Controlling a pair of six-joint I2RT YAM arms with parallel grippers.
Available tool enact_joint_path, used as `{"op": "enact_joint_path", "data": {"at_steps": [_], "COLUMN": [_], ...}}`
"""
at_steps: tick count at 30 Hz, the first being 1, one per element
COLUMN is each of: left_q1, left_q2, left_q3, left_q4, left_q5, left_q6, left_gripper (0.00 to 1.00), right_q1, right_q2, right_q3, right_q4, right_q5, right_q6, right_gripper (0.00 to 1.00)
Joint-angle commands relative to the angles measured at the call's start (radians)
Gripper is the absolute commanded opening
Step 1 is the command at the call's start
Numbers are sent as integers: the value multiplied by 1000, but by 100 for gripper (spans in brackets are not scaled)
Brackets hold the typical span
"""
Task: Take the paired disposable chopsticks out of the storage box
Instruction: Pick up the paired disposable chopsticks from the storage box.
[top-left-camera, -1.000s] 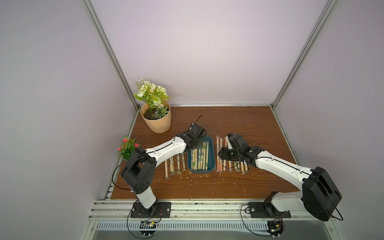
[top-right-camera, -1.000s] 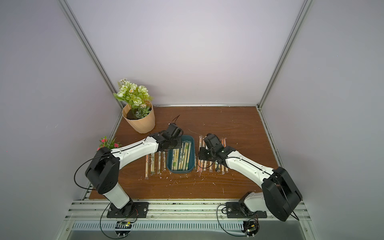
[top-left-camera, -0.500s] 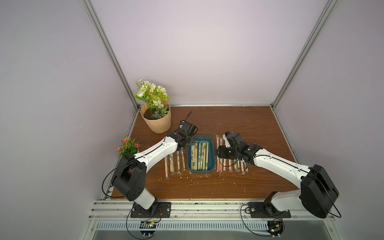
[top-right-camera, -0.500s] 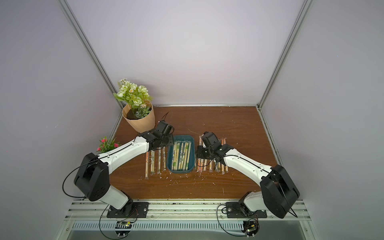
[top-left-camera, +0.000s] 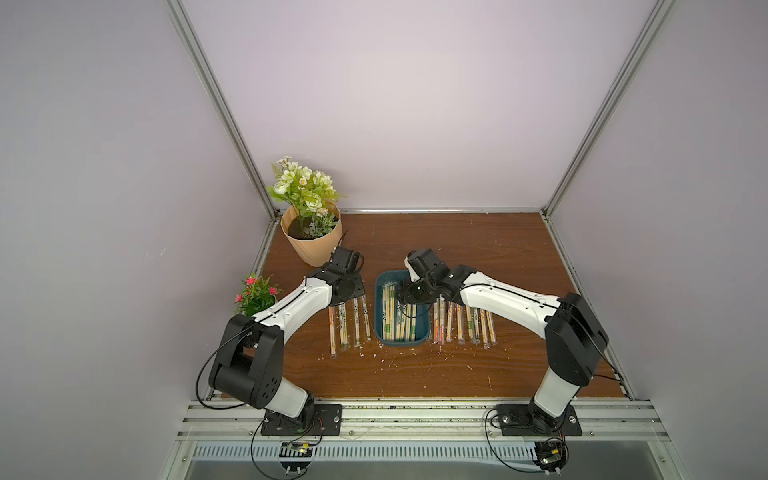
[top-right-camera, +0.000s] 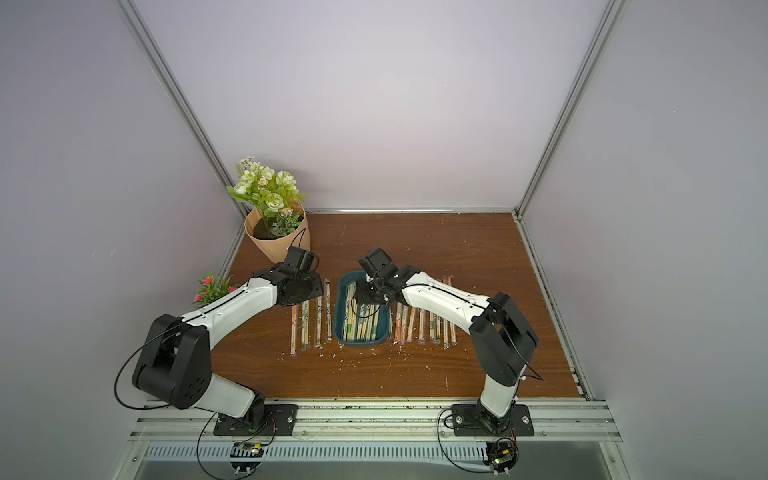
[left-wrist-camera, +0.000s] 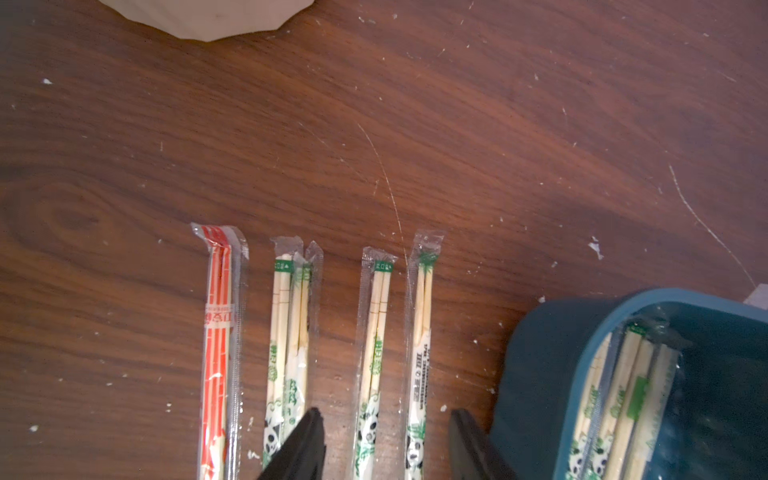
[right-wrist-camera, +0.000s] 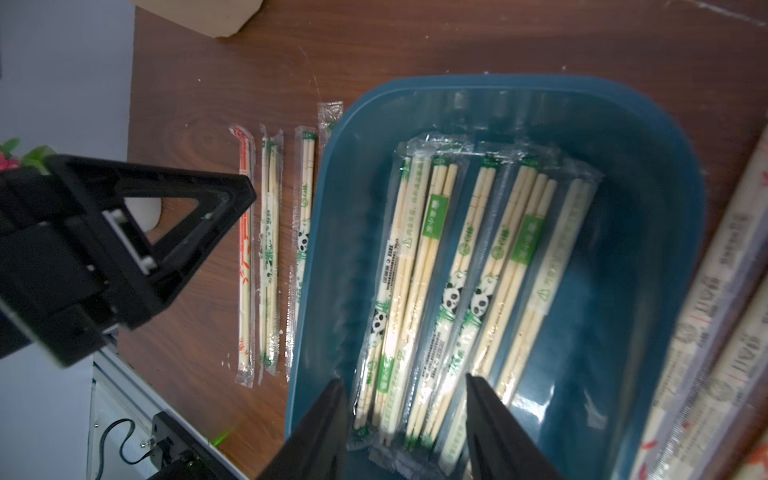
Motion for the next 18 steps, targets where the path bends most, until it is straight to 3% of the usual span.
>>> {"op": "enact_joint_path", "data": {"at_steps": [1, 8, 18], "left_q1": [24, 43, 73], "left_q2": [-23, -22, -14], "left_q3": [-14, -24, -37], "left_q4": [8, 10, 20], "left_q5": [44, 63, 95], "left_q6": [33, 64, 98], "left_gripper": [52, 52, 52], "right_q1": [20, 51, 59], "right_q2": [58, 196, 268], "right_q3": [100, 223, 228], "right_q4": [-92, -163, -174], "right_q5": [3, 31, 68], "right_q6": [-3, 12, 39], "right_gripper": [49, 38, 30]}}
